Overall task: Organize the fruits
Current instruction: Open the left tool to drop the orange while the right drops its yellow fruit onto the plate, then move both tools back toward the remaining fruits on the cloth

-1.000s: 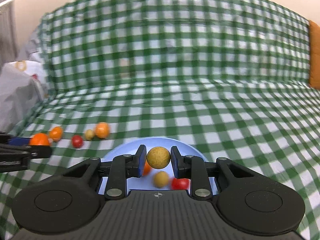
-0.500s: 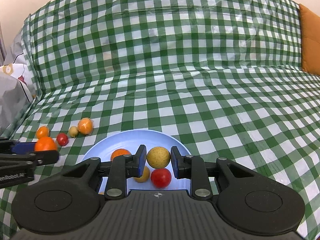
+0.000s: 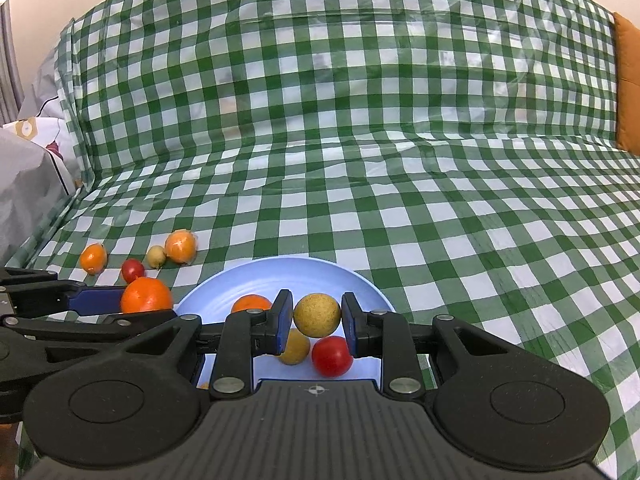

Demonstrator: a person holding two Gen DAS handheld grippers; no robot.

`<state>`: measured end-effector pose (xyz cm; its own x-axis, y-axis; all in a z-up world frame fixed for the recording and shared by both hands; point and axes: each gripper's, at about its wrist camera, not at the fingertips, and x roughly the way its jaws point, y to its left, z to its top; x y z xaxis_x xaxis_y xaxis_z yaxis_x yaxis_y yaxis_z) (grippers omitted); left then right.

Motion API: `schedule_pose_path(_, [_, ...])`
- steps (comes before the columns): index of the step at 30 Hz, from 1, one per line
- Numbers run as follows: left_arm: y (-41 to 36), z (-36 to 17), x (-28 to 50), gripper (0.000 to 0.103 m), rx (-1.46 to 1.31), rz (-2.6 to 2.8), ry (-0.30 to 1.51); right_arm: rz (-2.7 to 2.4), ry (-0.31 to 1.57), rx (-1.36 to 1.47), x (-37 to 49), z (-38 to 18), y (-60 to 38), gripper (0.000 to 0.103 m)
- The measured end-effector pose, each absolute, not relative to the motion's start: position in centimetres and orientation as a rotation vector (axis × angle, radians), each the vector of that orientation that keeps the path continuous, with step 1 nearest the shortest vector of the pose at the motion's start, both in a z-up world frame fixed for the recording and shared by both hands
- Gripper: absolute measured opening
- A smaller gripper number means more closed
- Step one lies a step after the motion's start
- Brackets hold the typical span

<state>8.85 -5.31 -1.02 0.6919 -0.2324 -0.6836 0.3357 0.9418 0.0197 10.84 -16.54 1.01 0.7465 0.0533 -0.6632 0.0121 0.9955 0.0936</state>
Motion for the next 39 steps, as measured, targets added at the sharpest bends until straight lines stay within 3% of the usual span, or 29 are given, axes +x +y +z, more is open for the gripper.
schedule_pose_path(2, [-5.4, -1.0, 8.8, 0.039, 0.141, -0.334, 0.743, 0.031, 0.739, 0.097, 10.9, 0.9, -16.5, 0.028])
schedule_pose_path(4, [-5.5, -0.9, 8.6, 0.051, 0.142, -0.341, 0.739, 0.043, 0.755, 0.098, 10.9, 0.7, -16.4, 0.030])
schedule_pose_path(6, [-5.5, -0.7, 8.4, 0.051, 0.137, -0.345, 0.726, 0.038, 0.755, 0.079, 10.9, 0.8, -16.1, 0.050])
schedule_pose_path(9, [-5.3, -0.6, 8.5, 0.051, 0.126, -0.343, 0.724, 0.025, 0.746, 0.077, 10.9, 0.9, -16.0, 0.053])
schedule_pose_path(25, [-4.1, -0.4, 8.0, 0.044, 0.145, -0.297, 0.730, -0.045, 0.740, 0.072, 11.1, 0.8, -15.0, 0.054])
schedule_pose_path(39, [0.2, 1.1, 6.0, 0.042, 0.114, -0.231, 0.714, -0.115, 0.724, 0.255, 10.5, 1.9, -13.4, 0.054])
